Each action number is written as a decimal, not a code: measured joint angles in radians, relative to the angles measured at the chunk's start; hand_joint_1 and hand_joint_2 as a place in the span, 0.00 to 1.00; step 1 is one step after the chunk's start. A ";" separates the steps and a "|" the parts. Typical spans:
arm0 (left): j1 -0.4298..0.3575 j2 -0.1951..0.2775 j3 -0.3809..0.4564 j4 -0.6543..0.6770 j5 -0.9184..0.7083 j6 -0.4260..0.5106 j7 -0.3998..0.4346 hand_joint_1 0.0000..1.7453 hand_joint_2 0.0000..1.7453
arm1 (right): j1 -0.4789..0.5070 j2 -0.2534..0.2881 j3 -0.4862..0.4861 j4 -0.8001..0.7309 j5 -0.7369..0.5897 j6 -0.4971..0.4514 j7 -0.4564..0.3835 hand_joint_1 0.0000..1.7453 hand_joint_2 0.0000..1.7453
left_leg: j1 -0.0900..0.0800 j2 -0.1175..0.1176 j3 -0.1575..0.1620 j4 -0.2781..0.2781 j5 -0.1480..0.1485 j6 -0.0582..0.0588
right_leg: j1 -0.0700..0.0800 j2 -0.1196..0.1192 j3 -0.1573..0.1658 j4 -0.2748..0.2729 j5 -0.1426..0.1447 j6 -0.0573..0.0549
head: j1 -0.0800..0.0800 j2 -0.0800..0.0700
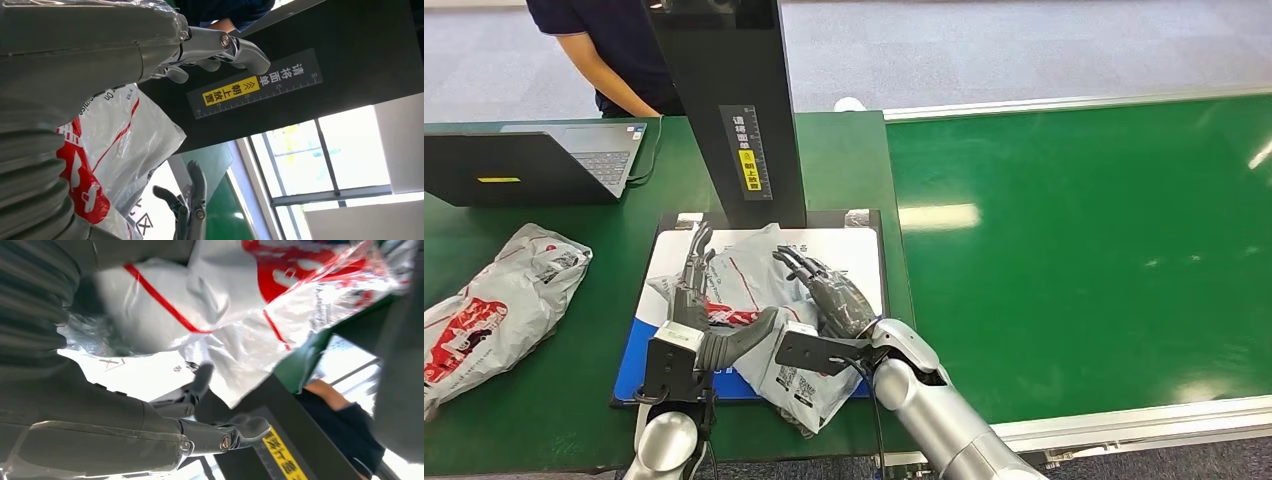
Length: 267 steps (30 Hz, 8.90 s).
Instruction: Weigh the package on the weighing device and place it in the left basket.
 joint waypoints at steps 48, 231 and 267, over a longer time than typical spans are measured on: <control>0.026 0.000 0.041 -0.012 -0.021 -0.010 -0.013 0.00 1.00 | 0.523 -0.028 -0.535 -0.704 -0.446 0.078 -0.202 0.00 1.00 | 0.000 0.000 0.000 0.000 -0.001 0.000 | 0.000 0.000 0.000 -0.001 0.000 0.000 | 0.000 0.000; -0.112 0.121 0.256 -0.218 -0.595 0.483 0.076 1.00 1.00 | 0.567 0.005 -0.537 -0.687 -0.381 0.010 -0.183 0.00 1.00 | 0.000 -0.002 0.012 -0.001 -0.007 0.000 | 0.000 -0.003 0.013 0.000 -0.009 -0.001 | 0.000 0.000; -0.483 0.400 0.710 0.524 -0.718 0.486 0.342 1.00 1.00 | 0.564 0.008 -0.488 -0.665 -0.417 -0.045 -0.197 0.00 1.00 | 0.003 0.001 0.007 -0.001 -0.004 -0.004 | 0.003 0.000 0.006 0.001 -0.006 -0.006 | 0.000 0.000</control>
